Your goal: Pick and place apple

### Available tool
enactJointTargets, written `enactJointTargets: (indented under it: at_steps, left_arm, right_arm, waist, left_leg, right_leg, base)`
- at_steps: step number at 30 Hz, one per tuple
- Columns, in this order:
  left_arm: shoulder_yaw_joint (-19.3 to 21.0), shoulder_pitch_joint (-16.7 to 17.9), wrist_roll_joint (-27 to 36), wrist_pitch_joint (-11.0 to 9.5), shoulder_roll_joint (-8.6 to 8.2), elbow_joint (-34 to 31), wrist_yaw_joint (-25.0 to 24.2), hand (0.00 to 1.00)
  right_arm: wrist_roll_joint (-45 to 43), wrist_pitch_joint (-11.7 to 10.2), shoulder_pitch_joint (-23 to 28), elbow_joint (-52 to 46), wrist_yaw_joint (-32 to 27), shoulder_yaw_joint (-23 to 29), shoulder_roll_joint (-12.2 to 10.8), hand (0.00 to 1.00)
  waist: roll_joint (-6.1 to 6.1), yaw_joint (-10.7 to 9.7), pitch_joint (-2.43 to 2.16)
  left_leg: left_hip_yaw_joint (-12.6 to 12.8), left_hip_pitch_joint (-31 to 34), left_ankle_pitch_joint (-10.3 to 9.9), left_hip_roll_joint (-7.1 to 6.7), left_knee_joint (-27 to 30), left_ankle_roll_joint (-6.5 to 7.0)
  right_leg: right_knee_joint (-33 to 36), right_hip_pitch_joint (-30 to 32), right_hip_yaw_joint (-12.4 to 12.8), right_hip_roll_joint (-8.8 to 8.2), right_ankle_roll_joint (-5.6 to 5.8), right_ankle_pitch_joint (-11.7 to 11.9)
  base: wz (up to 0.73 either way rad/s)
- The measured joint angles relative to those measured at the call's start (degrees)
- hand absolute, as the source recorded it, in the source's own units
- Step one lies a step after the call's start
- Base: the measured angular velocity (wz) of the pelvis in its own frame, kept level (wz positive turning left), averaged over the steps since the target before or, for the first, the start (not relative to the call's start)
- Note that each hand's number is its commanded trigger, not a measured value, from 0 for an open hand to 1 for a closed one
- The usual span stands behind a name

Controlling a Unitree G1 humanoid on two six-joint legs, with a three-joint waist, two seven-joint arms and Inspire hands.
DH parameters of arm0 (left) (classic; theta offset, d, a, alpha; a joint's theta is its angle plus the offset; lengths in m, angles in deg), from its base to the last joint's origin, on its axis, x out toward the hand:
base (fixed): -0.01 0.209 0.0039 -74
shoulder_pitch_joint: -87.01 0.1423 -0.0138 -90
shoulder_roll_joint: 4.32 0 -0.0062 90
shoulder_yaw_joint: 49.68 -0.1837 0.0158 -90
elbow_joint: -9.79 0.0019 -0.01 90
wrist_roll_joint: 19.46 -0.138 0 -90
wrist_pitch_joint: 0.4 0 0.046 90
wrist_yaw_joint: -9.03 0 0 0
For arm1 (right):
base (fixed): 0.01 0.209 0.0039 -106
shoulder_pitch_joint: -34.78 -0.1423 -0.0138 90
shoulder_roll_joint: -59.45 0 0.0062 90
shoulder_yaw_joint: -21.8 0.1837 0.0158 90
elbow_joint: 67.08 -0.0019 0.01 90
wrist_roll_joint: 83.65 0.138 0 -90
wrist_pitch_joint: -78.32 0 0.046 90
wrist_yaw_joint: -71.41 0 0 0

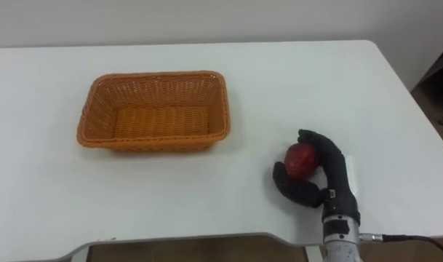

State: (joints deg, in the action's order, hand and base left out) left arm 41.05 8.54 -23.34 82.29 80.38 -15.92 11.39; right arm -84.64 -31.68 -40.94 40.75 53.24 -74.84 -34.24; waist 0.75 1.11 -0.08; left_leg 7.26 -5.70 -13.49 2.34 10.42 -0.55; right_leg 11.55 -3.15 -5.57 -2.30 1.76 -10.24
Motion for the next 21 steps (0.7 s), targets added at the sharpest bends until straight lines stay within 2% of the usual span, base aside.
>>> enactJointTargets:
  at_steps: [14, 21]
  left_arm:
    - [-0.48, -0.03, 3.43, -1.24, -0.03, -0.01, -0.09, 0.0]
    - [-1.0, -0.03, 4.37, -1.43, 0.17, 0.16, -0.65, 0.0]
  right_arm:
    - [-0.51, 0.0, -0.28, 0.12, -0.47, 0.05, -0.6, 1.0]
    - [-2.28, 1.05, -1.45, -0.48, -1.4, 0.06, -0.93, 1.0]
  waist:
    - [0.35, -0.14, 0.0]
    - [0.42, -0.61, 0.11]
  left_leg:
    - [0.01, 0.0, 0.0, 0.0, -0.03, 0.0]
    - [0.1, -0.02, 0.0, 0.0, -0.23, 0.0]
  right_leg:
    - [-0.04, -0.04, 0.14, 0.04, 0.0, 0.0]
    - [-0.02, 0.09, 0.16, 0.04, 0.0, 0.0]
  base:
    - [0.0]
    - [0.0]
